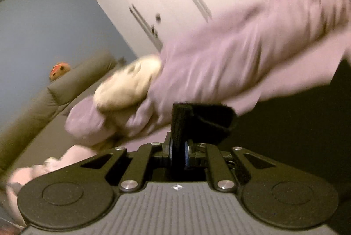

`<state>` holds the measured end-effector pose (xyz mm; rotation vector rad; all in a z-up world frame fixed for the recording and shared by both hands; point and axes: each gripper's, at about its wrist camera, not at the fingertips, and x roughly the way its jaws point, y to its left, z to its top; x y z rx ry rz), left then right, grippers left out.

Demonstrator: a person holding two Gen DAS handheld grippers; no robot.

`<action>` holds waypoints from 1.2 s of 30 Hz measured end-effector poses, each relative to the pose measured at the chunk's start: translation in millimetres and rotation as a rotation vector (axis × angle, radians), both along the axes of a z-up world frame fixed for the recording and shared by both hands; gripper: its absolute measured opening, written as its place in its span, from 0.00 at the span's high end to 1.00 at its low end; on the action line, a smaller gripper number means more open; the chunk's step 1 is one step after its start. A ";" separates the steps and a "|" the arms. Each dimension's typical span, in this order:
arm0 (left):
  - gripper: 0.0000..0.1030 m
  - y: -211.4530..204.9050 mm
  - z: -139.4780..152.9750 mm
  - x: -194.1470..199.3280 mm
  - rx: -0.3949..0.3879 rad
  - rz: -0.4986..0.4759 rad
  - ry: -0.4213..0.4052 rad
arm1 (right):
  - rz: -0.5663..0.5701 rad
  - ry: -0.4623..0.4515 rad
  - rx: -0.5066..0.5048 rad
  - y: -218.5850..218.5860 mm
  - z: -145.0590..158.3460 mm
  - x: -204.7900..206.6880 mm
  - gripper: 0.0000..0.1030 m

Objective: Fold small clothes

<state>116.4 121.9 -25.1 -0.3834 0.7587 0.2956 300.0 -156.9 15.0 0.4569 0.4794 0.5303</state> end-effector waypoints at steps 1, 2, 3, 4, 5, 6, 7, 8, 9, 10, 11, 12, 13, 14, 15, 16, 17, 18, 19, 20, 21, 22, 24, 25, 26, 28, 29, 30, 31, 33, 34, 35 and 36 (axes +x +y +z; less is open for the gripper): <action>0.18 -1.5 -1.0 3.1 -0.002 -0.004 0.002 | -0.025 -0.015 -0.024 -10.1 0.2 0.2 0.91; 0.18 -3.8 -2.7 6.5 -0.005 -0.011 0.009 | -0.048 -0.022 -0.053 -21.2 -3.6 1.4 0.91; 0.18 -6.3 -4.3 8.7 -0.007 -0.018 0.016 | -0.061 -0.014 -0.071 -28.7 -9.5 4.8 0.90; 0.18 -9.4 -5.8 11.2 -0.009 -0.027 0.022 | -0.073 0.029 -0.085 -38.1 -21.6 10.4 0.90; 0.18 -12.4 -6.4 12.8 -0.007 -0.033 0.026 | -0.086 0.084 -0.098 -45.4 -34.6 15.7 0.89; 0.18 -15.2 -6.2 14.2 0.000 -0.042 0.028 | -0.102 0.169 -0.117 -53.7 -53.5 23.0 0.88; 0.18 -17.4 -5.5 15.6 0.009 -0.050 0.029 | -0.119 0.243 -0.129 -60.2 -68.5 27.5 0.88; 0.18 -19.3 -4.7 16.6 0.018 -0.056 0.027 | -0.131 0.302 -0.116 -67.1 -81.4 30.3 0.86; 0.18 -20.2 -4.3 17.8 0.026 -0.062 0.026 | -0.131 0.346 -0.064 -76.6 -93.1 29.7 0.83; 0.18 -20.7 -4.5 19.1 0.031 -0.064 0.029 | -0.133 0.354 0.014 -85.2 -100.5 26.9 0.83; 0.18 -20.8 -5.1 20.3 0.034 -0.062 0.032 | -0.137 0.349 0.073 -91.3 -103.4 25.0 0.78; 0.18 -21.3 -5.7 21.0 0.034 -0.060 0.036 | -0.139 0.348 0.138 -97.0 -104.7 24.9 0.75; 0.18 -22.1 -6.6 22.0 0.034 -0.058 0.041 | -0.135 0.353 0.186 -98.9 -105.9 25.5 0.67; 0.18 -23.5 -7.3 22.9 0.034 -0.053 0.045 | -0.124 0.358 0.226 -99.3 -106.6 28.6 0.59; 0.17 -23.8 -7.7 23.3 0.034 -0.053 0.046 | -0.115 0.362 0.257 -99.2 -106.1 32.8 0.55; 0.17 -25.6 -7.8 23.8 0.036 -0.055 0.046 | -0.112 0.365 0.270 -97.9 -104.5 35.5 0.53; 0.17 -27.5 -7.7 24.2 0.039 -0.058 0.048 | -0.112 0.374 0.275 -92.8 -104.2 40.7 0.53; 0.17 -29.5 -7.3 25.3 0.041 -0.060 0.050 | -0.116 0.392 0.267 -87.8 -104.5 48.4 0.54; 0.17 -30.4 -6.9 25.4 0.042 -0.065 0.049 | -0.114 0.407 0.252 -83.9 -104.1 52.7 0.62; 0.17 -30.8 -6.0 26.2 0.044 -0.063 0.050 | -0.110 0.417 0.222 -78.7 -102.6 55.2 0.84; 0.17 -29.5 -5.0 26.8 0.047 -0.060 0.050 | -0.105 0.419 0.161 -70.9 -98.9 54.3 0.90; 0.17 -28.7 -3.7 28.5 0.050 -0.059 0.051 | -0.102 0.388 0.066 -62.6 -87.6 56.2 0.90; 0.17 -27.4 0.2 35.6 0.074 -0.056 0.046 | -0.092 0.273 -0.079 -50.5 -63.0 49.2 0.90; 0.17 -26.7 2.0 40.6 0.093 -0.051 0.044 | -0.084 0.195 -0.153 -46.0 -47.1 46.3 0.90; 0.17 -26.2 4.1 47.4 0.113 -0.041 0.040 | -0.082 0.142 -0.198 -45.9 -36.3 43.2 0.91; 0.17 -23.9 6.5 65.5 0.134 -0.034 0.040 | -0.079 0.052 -0.261 -47.0 -15.6 42.9 0.90; 0.17 -23.1 7.2 77.0 0.143 -0.038 0.047 | -0.082 0.025 -0.277 -49.5 -7.9 44.3 0.90; 0.17 -23.1 7.2 89.3 0.159 -0.045 0.052 | -0.089 0.012 -0.284 -52.3 -3.5 45.6 0.90; 0.17 -22.8 6.4 99.2 0.177 -0.041 0.060 | -0.102 0.003 -0.297 -56.7 1.0 48.7 0.90; 0.17 -19.9 4.4 117.0 0.197 -0.008 0.083 | -0.127 -0.003 -0.320 -67.1 3.2 52.7 0.90; 0.17 -17.8 3.4 122.1 0.185 0.001 0.087 | -0.135 0.003 -0.326 -75.0 1.1 54.7 0.90; 0.16 -16.4 2.4 125.8 0.170 0.016 0.092 | -0.135 0.017 -0.331 -80.7 -2.9 56.7 0.90; 0.15 -15.7 1.6 127.4 0.164 0.032 0.094 | -0.130 0.033 -0.352 -86.6 -10.8 58.8 0.90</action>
